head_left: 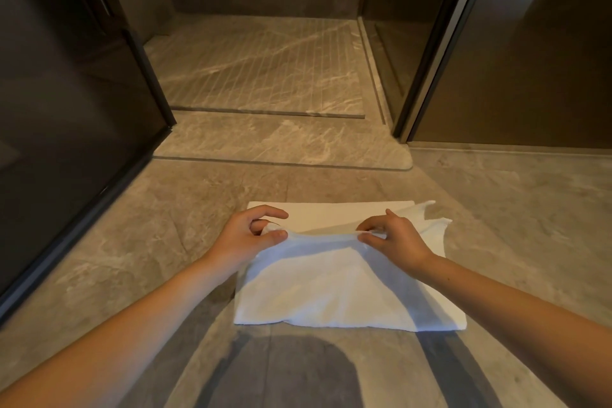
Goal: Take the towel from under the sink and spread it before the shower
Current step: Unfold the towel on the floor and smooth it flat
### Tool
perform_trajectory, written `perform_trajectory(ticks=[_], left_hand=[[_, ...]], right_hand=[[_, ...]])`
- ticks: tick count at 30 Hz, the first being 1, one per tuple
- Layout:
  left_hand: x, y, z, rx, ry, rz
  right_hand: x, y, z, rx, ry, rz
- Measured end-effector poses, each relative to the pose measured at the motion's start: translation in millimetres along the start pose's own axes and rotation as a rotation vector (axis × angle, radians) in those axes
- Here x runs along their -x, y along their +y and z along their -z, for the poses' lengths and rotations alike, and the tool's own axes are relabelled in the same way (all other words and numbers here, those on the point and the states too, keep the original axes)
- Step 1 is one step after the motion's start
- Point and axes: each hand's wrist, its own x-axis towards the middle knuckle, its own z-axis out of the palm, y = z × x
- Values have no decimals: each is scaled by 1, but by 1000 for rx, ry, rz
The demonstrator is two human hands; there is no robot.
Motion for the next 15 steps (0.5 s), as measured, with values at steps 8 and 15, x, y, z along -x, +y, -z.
perform_trajectory(ticks=[8,15], left_hand=[[9,7,7,-206,-41,-105],[8,17,-12,-916,-141,-452]], right_hand=[[13,-5,2,-223,23,-67],[30,-11,-5,-288,76,-68]])
